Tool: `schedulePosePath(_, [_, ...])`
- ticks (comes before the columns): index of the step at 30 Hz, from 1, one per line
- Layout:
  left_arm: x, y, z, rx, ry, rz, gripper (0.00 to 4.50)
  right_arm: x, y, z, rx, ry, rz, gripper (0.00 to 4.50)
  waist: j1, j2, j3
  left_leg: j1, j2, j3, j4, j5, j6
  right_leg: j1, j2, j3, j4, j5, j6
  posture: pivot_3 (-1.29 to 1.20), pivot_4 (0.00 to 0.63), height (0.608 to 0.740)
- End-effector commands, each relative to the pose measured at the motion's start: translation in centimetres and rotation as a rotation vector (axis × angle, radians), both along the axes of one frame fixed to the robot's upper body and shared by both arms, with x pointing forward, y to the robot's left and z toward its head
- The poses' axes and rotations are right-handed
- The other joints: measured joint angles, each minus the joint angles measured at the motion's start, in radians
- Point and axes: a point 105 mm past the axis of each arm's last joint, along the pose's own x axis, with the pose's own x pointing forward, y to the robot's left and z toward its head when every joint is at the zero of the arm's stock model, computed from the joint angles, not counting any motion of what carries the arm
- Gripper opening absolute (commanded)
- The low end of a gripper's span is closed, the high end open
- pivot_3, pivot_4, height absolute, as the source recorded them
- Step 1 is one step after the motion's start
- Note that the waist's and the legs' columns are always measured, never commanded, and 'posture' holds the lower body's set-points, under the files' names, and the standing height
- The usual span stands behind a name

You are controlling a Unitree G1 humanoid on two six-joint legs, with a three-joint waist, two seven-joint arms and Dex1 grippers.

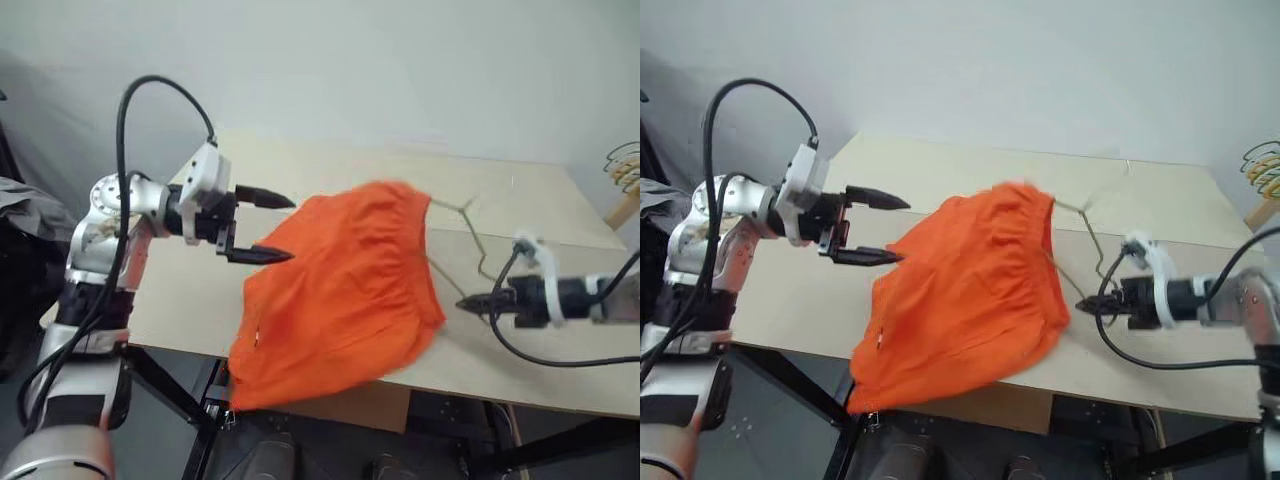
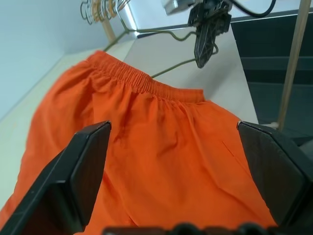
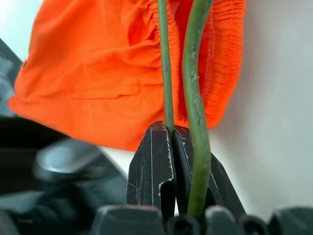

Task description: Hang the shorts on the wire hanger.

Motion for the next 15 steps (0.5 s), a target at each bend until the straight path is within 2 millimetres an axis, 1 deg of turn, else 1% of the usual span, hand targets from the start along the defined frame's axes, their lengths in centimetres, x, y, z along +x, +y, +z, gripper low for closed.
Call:
schedulePosePath(1, [2.0, -0.2, 2.2, 0.002, -0.123, 0.045, 4.48, 1.2, 1.3, 2.2, -0.149, -0.17, 0.122, 0.0, -0.018, 0.0, 0.0, 0.0, 0.0, 0.0, 0.0, 0.0, 0.0, 0.0, 0.0, 0.0, 0.0, 0.0, 0.0, 0.11, 0.0, 0.74])
schedulePosePath(3, [3.4, -0.3, 3.6, 0.004, -0.186, 0.078, 4.48, 2.1, 2.3, 3.4, -0.215, -0.233, 0.174, 0.0, -0.039, 0.0, 0.0, -0.001, -0.001, 0.001, 0.0, 0.0, 0.0, 0.0, -0.001, 0.001, -0.001, 0.0, 0.0, 0.08, 0.0, 0.74])
schedulePosePath(5, [4.3, -0.5, 5.1, -0.001, -0.236, 0.097, 4.48, 3.0, 3.1, 4.2, -0.273, -0.267, 0.2, 0.0, -0.058, 0.0, 0.0, -0.002, -0.001, 0.002, 0.001, 0.0, 0.0, -0.002, -0.001, 0.001, -0.001, 0.001, -0.001, 0.07, 0.0, 0.74])
schedulePosePath(8, [5.1, -0.8, 6.8, 0.024, -0.302, 0.095, 4.48, 3.3, 4.7, 5.0, -0.316, -0.285, 0.294, 0.0, -0.079, 0.0, 0.0, -0.005, -0.002, 0.002, 0.001, 0.0, 0.0, -0.004, -0.002, 0.002, -0.001, 0.003, -0.004, 0.05, 0.0, 0.74])
schedulePosePath(9, [5.1, -1.0, 6.8, 0.062, -0.323, 0.076, 4.48, 3.2, 5.3, 5.2, -0.33, -0.287, 0.329, 0.0, -0.088, 0.0, 0.0, -0.005, -0.002, 0.002, 0.001, -0.001, 0.001, -0.004, -0.002, 0.002, -0.001, 0.004, -0.005, 0.05, 0.0, 0.74])
schedulePosePath(11, [5.1, -1.3, 6.1, 0.17, -0.356, 0.024, 4.48, 2.9, 6.1, 5.3, -0.358, -0.285, 0.393, 0.0, -0.1, 0.0, 0.0, -0.007, -0.002, 0.002, 0.001, -0.002, 0.001, -0.005, -0.002, 0.002, -0.001, 0.005, -0.003, 0.04, 0.0, 0.74])
schedulePosePath(12, [5.2, -1.5, 5.7, 0.213, -0.364, 0.009, 4.48, 2.8, 6.3, 5.3, -0.37, -0.283, 0.416, 0.0, -0.103, 0.0, 0.0, -0.007, -0.003, 0.002, 0.001, -0.002, 0.002, -0.006, -0.002, 0.002, 0.0, 0.006, 0.001, 0.04, 0.0, 0.74])
schedulePosePath(15, [5.8, -2.2, 4.5, 0.323, -0.393, 0.007, 4.48, 2.5, 6.9, 5.5, -0.397, -0.281, 0.47, 0.0, -0.113, 0.0, 0.0, -0.009, -0.003, 0.002, 0.001, -0.003, 0.002, -0.009, -0.002, 0.003, 0.001, 0.006, 0.001, 0.03, 0.0, 0.74])
